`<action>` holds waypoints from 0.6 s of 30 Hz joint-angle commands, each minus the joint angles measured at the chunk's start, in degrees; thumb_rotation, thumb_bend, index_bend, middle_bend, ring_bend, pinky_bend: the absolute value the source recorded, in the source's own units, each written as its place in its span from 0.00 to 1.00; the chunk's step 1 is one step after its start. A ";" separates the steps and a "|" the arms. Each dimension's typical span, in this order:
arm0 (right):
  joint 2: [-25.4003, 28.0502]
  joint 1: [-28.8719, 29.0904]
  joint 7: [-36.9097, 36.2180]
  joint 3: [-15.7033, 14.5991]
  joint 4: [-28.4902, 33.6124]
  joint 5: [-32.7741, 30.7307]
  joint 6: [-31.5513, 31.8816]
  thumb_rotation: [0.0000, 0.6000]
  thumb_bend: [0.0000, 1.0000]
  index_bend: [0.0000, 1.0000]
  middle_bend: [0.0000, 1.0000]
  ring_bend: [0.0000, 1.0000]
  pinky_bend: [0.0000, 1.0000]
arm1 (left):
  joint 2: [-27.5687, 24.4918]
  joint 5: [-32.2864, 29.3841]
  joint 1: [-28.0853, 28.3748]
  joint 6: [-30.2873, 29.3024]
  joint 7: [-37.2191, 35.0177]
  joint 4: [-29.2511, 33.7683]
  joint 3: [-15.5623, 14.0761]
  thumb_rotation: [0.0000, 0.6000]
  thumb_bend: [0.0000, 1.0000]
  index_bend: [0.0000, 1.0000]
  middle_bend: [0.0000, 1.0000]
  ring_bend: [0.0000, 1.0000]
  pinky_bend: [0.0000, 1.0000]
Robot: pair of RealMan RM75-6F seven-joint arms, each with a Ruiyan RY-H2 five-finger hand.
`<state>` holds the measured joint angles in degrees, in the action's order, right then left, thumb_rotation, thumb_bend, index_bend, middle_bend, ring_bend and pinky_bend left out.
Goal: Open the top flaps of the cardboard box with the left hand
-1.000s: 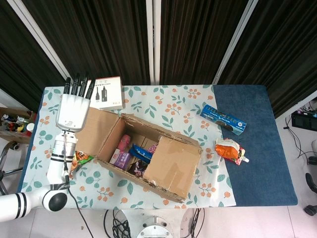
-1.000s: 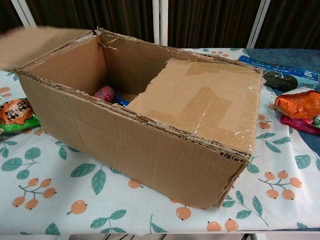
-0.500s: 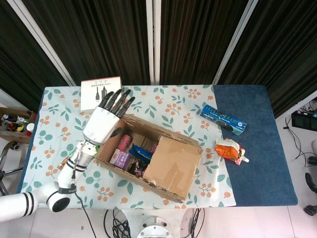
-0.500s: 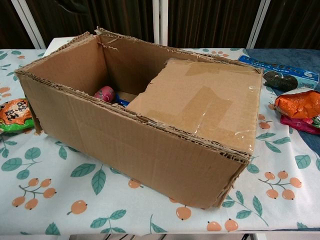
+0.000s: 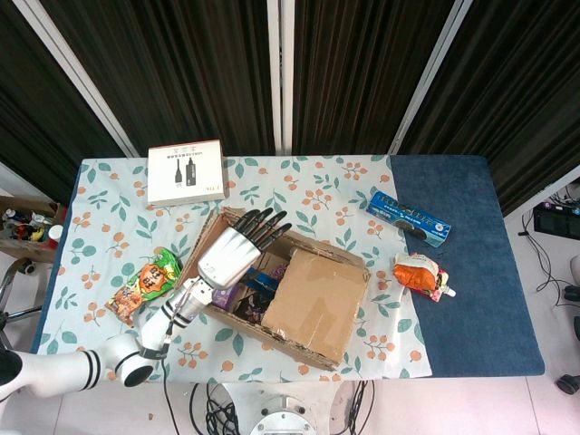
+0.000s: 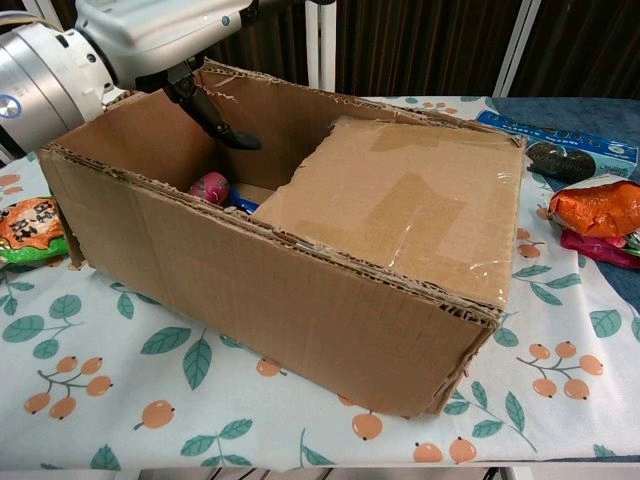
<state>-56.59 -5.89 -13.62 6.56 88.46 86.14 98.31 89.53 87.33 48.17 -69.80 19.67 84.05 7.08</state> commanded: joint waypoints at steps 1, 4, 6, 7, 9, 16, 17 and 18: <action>-0.15 0.01 -0.02 -0.09 -0.16 0.16 0.00 1.00 0.25 0.00 0.00 0.00 0.00 | 1.15 1.55 0.37 0.74 0.44 -2.22 -0.84 1.00 0.00 0.00 0.00 0.05 0.16; -0.30 -0.04 -0.09 -0.12 -0.44 0.00 -0.11 1.00 0.25 0.00 0.00 0.00 0.00 | 1.67 1.87 0.35 1.33 -0.70 -2.41 -1.14 1.00 0.00 0.00 0.00 0.05 0.16; -0.33 -0.06 -0.27 -0.07 -0.65 -0.27 -0.27 1.00 0.25 0.00 0.00 0.00 0.00 | 1.82 2.75 0.41 1.49 -1.57 -2.39 -1.52 1.00 0.00 0.00 0.00 0.05 0.16; -0.34 -0.07 -0.36 -0.05 -0.76 -0.37 -0.34 1.00 0.25 0.00 0.00 0.00 0.00 | 1.90 2.81 0.40 1.66 -2.05 -2.14 -1.55 1.00 0.00 0.00 0.00 0.05 0.16; -0.38 -0.06 -0.56 0.02 -0.92 -0.47 -0.37 1.00 0.25 0.00 0.00 0.00 0.00 | 2.15 2.69 0.41 2.10 -2.84 -1.53 -1.46 1.00 0.00 0.00 0.00 0.05 0.16; -0.89 0.05 -1.16 -0.01 -1.60 -0.58 -0.77 1.00 0.25 0.00 0.00 0.00 0.00 | 3.50 3.78 0.86 3.13 -4.61 1.38 -1.57 1.00 0.00 0.00 0.00 0.05 0.16; -0.96 0.06 -1.30 0.00 -1.74 -0.64 -0.84 1.00 0.25 0.00 0.00 0.00 0.00 | 3.75 4.34 1.03 3.18 -4.56 1.82 -1.64 1.00 0.00 0.00 0.00 0.05 0.16; -1.00 0.06 -1.41 0.02 -1.85 -0.70 -0.89 1.00 0.25 0.00 0.00 0.00 0.00 | 3.97 4.70 1.15 3.18 -4.49 2.09 -1.62 1.00 0.00 0.00 0.00 0.05 0.16</action>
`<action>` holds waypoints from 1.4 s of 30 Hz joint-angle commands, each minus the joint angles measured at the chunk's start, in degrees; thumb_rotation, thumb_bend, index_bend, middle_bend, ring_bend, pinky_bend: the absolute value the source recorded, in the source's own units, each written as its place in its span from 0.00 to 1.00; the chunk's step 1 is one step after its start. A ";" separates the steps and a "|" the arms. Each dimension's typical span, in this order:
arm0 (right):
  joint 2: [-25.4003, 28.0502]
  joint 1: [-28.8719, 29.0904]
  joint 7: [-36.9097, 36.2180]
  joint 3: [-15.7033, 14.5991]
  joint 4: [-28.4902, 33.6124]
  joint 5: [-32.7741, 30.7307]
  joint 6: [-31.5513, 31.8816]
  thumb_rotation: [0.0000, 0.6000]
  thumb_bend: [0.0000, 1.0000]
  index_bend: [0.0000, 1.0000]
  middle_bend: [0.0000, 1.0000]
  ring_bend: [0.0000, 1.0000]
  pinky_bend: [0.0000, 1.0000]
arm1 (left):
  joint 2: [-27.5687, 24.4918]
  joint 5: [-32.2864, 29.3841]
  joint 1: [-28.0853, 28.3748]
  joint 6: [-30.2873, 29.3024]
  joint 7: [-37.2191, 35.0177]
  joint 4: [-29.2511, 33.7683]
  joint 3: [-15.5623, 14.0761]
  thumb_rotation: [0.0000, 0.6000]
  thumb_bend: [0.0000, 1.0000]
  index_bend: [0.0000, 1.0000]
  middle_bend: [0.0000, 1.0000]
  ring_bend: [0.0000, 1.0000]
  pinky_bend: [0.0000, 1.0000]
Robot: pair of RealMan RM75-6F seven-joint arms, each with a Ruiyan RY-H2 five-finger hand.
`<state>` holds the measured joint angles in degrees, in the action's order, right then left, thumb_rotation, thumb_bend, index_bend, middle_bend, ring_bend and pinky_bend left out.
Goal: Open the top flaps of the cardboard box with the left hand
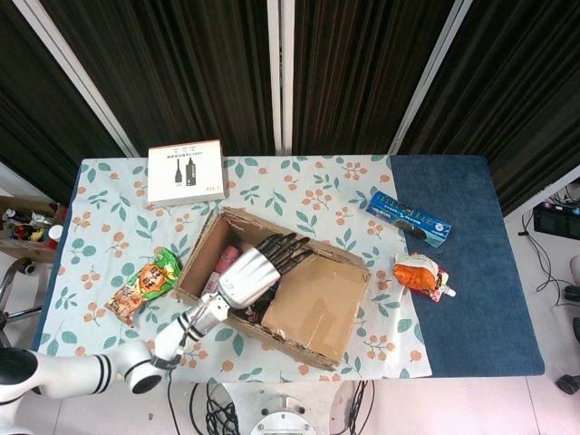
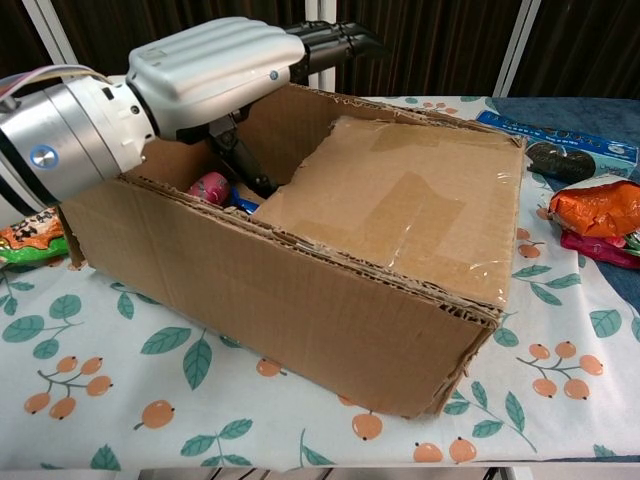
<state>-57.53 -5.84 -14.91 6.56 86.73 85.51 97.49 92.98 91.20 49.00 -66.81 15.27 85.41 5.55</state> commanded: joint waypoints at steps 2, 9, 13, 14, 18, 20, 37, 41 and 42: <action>-0.10 -0.02 -0.35 0.03 -0.34 -0.13 -0.10 1.00 0.25 0.00 0.00 0.00 0.00 | 1.07 1.29 0.54 0.11 -0.10 1.34 0.21 1.00 0.00 0.00 0.00 0.05 0.16; -0.03 -0.20 -1.30 0.10 -1.02 -0.38 -0.10 1.00 0.25 0.00 0.00 0.00 0.00 | 1.23 -0.66 0.82 0.35 -1.13 5.13 3.06 1.00 0.00 0.00 0.00 0.05 0.16; 0.11 -0.18 -1.68 0.20 -1.17 -0.49 -0.23 1.00 0.25 0.00 0.00 0.00 0.00 | 0.09 -2.16 1.03 0.45 -0.94 8.53 5.25 1.00 0.00 0.00 0.00 0.05 0.17; 0.12 -0.16 -1.74 0.22 -1.16 -0.41 -0.17 1.00 0.25 0.00 0.00 0.00 0.00 | -0.28 -2.84 1.11 0.51 -0.92 9.75 6.08 1.00 0.00 0.00 0.00 0.05 0.16; 0.04 -0.12 -1.87 0.28 -1.06 -0.15 0.06 1.00 0.25 0.00 0.00 0.00 0.00 | -1.06 -5.57 1.63 1.10 -0.94 13.50 8.85 1.00 0.00 0.00 0.00 0.05 0.16; -0.11 -0.07 -1.94 0.33 -1.07 -0.11 0.08 1.00 0.25 0.00 0.00 0.00 0.00 | -1.52 -7.91 2.10 2.39 -0.81 15.87 10.07 1.00 0.00 0.00 0.00 0.05 0.16; -0.30 -0.09 -6.87 0.88 -3.92 -1.03 -0.40 1.00 0.25 0.00 0.00 0.00 0.00 | -0.21 -25.97 9.26 4.92 13.27 28.21 18.96 1.00 0.00 0.00 0.00 0.05 0.16; -0.62 -0.19 -8.03 0.92 -4.89 -1.17 -0.41 1.00 0.25 0.00 0.00 0.00 0.00 | 0.64 -29.79 11.53 4.07 16.62 29.71 20.42 1.00 0.00 0.00 0.00 0.05 0.16; -0.69 -0.22 -8.20 0.93 -5.09 -1.22 -0.41 1.00 0.25 0.00 0.00 0.00 0.00 | 0.79 -30.08 11.96 3.82 17.35 29.91 20.46 1.00 0.00 0.00 0.00 0.05 0.16</action>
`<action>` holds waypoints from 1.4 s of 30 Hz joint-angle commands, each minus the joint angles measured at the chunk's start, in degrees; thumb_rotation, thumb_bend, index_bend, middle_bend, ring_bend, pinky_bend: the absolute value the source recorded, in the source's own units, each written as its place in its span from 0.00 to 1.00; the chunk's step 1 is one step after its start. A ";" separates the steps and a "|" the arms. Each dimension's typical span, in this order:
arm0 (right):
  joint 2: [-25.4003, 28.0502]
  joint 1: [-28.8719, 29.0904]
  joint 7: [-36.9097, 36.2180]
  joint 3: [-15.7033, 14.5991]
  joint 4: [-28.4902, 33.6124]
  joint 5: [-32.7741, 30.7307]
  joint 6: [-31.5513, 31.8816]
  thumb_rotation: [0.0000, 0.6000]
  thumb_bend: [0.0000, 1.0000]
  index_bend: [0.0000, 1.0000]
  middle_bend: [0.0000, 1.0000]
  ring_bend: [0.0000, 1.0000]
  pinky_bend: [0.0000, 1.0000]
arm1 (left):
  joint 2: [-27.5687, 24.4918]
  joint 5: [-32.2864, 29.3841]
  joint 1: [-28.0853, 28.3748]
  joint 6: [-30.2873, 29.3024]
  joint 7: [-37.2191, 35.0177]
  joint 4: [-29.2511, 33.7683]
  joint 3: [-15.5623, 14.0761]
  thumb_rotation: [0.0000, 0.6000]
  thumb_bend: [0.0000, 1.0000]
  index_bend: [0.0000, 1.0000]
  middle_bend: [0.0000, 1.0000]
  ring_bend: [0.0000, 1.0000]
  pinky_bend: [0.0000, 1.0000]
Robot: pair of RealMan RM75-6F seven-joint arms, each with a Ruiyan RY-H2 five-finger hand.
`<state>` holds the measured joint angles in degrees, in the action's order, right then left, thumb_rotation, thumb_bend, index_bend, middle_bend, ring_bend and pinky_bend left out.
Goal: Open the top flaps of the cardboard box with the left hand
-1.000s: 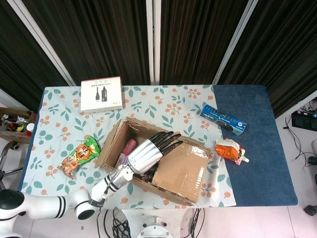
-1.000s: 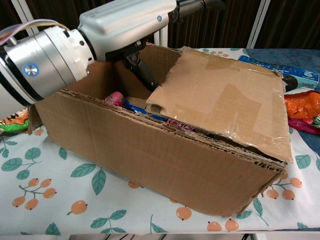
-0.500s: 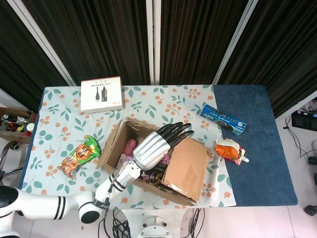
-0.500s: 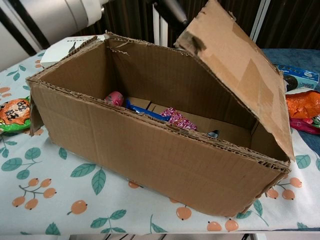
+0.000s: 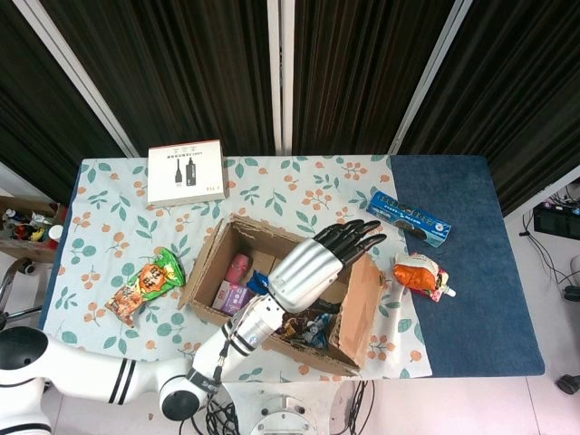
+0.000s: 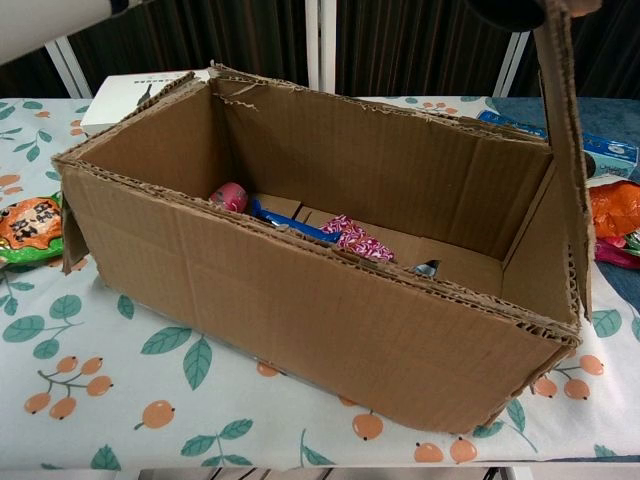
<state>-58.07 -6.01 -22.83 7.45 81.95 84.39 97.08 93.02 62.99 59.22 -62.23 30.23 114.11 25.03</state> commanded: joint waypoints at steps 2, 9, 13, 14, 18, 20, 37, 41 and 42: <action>-0.28 -0.09 -0.69 0.06 -0.71 -0.15 -0.02 1.00 0.25 0.00 0.00 0.00 0.00 | 1.29 -2.33 2.67 -1.35 3.69 1.56 1.02 1.00 0.00 0.00 0.00 0.05 0.16; -0.66 -0.20 -1.51 0.03 -1.61 -0.08 0.05 1.00 0.25 0.00 0.00 0.00 0.00 | 3.48 -4.57 5.58 -2.73 5.58 2.77 1.70 1.00 0.00 0.00 0.00 0.05 0.16; -0.84 -0.15 -1.73 0.00 -1.93 0.02 -0.04 1.00 0.25 0.00 0.00 0.00 0.00 | 5.35 -5.91 7.65 -3.07 6.26 3.00 2.17 1.00 0.00 0.00 0.00 0.05 0.17; -0.90 -0.12 -1.77 0.02 -2.03 0.02 -0.08 1.00 0.25 0.00 0.00 0.00 0.00 | 6.00 -6.42 8.34 -3.09 6.43 3.02 2.31 1.00 0.00 0.00 0.00 0.05 0.17; -0.95 -0.13 -2.06 0.01 -2.26 0.08 -0.10 1.00 0.25 0.00 0.00 0.00 0.00 | 8.23 -8.26 10.45 -3.12 6.53 2.96 2.66 1.00 0.00 0.00 0.00 0.05 0.17; -0.99 -0.17 -2.23 0.02 -2.43 0.06 -0.06 1.00 0.25 0.00 0.00 0.00 0.00 | 9.10 -8.46 11.37 -3.19 6.78 2.67 2.48 1.00 0.00 0.00 0.00 0.05 0.16; -1.29 0.15 -1.22 -0.21 -2.26 0.49 -0.66 1.00 0.25 0.00 0.00 0.00 0.00 | 3.43 -2.26 8.08 -5.89 6.08 0.38 -2.09 1.00 0.00 0.00 0.00 0.05 0.16; -1.22 0.25 -0.14 -0.41 -1.65 1.14 -0.38 1.00 0.25 0.00 0.00 0.00 0.00 | -0.92 -0.46 4.65 -7.91 5.92 1.74 -4.21 1.00 0.00 0.00 0.00 0.05 0.16; -1.17 0.25 0.10 -0.45 -1.53 1.32 -0.24 1.00 0.25 0.00 0.00 0.00 0.00 | -2.22 -0.13 3.56 -8.54 5.85 2.14 -4.86 1.00 0.00 0.00 0.00 0.05 0.16</action>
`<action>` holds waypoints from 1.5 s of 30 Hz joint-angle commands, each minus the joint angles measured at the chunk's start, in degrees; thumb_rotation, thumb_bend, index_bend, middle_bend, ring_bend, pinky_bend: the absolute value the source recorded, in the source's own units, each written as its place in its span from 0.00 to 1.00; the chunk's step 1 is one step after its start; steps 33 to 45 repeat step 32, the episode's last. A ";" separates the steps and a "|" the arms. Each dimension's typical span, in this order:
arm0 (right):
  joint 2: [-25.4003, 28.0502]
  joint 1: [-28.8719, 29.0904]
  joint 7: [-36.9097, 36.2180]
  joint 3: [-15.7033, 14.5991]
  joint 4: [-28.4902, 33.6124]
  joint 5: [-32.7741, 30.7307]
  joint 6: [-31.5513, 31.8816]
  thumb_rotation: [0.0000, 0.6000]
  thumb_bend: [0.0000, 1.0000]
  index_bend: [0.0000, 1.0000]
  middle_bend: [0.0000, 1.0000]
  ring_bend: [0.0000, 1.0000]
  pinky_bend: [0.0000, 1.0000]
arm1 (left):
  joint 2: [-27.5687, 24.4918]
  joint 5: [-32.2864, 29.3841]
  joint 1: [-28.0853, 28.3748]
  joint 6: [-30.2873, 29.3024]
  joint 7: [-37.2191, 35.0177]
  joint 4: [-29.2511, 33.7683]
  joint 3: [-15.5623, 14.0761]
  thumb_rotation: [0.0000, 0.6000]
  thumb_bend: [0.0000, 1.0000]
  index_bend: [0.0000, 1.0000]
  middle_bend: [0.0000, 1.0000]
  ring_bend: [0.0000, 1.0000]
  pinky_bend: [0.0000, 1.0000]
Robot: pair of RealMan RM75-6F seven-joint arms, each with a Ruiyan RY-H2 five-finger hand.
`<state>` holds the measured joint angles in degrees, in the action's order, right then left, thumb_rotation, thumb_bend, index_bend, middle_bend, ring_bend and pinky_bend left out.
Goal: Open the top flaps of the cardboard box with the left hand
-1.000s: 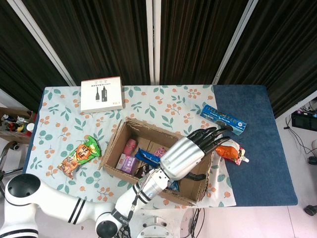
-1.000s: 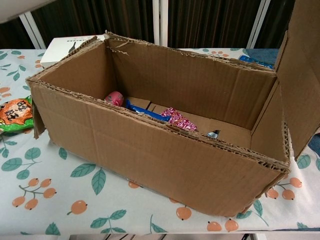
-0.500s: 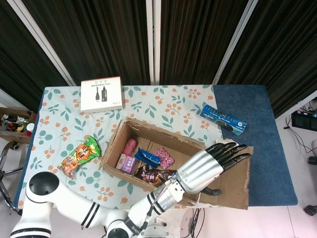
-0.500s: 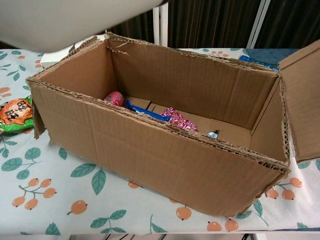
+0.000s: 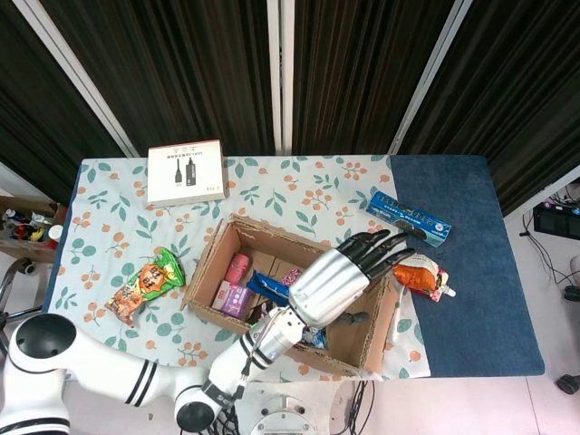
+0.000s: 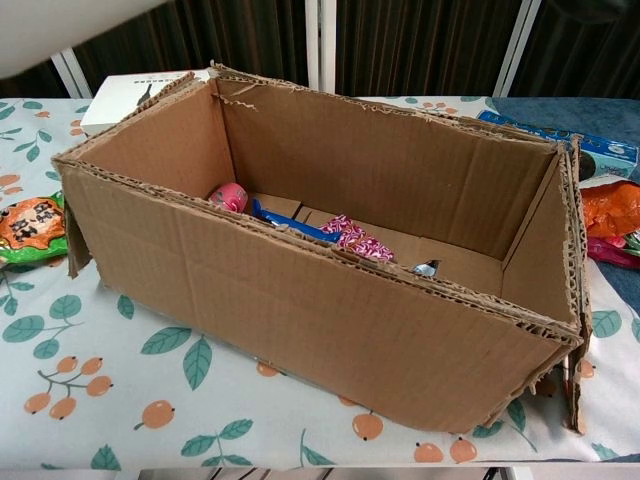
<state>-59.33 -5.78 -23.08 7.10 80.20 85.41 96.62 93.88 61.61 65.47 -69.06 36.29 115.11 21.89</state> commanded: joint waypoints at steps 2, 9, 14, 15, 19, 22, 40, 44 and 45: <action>0.22 0.01 0.87 -0.18 0.56 0.75 0.59 1.00 0.25 0.00 0.00 0.00 0.00 | -6.75 2.11 -5.70 -3.45 -0.47 2.09 -3.40 1.00 0.00 0.00 0.00 0.05 0.16; 0.14 0.28 3.79 -1.10 1.10 1.90 0.16 1.00 0.25 0.00 0.00 0.00 0.00 | -24.37 8.47 -17.48 -7.54 -2.83 3.51 -12.05 1.00 0.02 0.00 0.00 0.05 0.16; -0.58 0.22 7.47 -2.06 1.16 2.81 0.07 1.00 0.24 0.00 0.00 0.00 0.00 | -37.03 13.74 -27.03 -10.81 -5.67 1.69 -20.09 1.00 0.00 0.00 0.00 0.05 0.17; -0.72 0.10 8.35 -2.23 1.18 2.79 0.07 1.00 0.24 0.00 0.00 0.00 0.00 | -38.61 14.77 -28.81 -11.65 -7.11 1.15 -21.35 1.00 0.00 0.00 0.00 0.05 0.17; -0.90 -0.56 11.05 -3.08 1.61 2.15 -0.58 1.00 0.24 0.00 0.00 0.00 0.00 | -42.30 19.13 -36.82 -15.78 -16.48 -2.93 -26.41 1.00 0.00 0.00 0.02 0.05 0.17; -0.89 -0.93 12.54 -3.65 1.85 1.44 -1.47 1.00 0.24 0.00 0.00 0.00 0.00 | -41.82 21.86 -42.42 -19.56 -22.88 -8.36 -28.89 1.00 0.00 0.00 0.02 0.05 0.17; -3.09 -1.26 16.33 -4.54 2.04 -0.98 -4.43 1.00 0.24 0.00 0.00 0.00 0.00 | -34.21 25.57 -53.38 -24.88 -32.69 -24.49 -31.20 1.00 0.00 0.00 0.02 0.05 0.17; -3.09 -1.26 16.33 -4.54 2.04 -0.98 -4.43 1.00 0.24 0.00 0.00 0.00 0.00 | -34.21 25.57 -53.38 -24.88 -32.69 -24.49 -31.20 1.00 0.00 0.00 0.02 0.05 0.17; -3.09 -1.26 16.33 -4.54 2.04 -0.98 -4.43 1.00 0.24 0.00 0.00 0.00 0.00 | -34.21 25.57 -53.38 -24.88 -32.69 -24.49 -31.20 1.00 0.00 0.00 0.02 0.05 0.17</action>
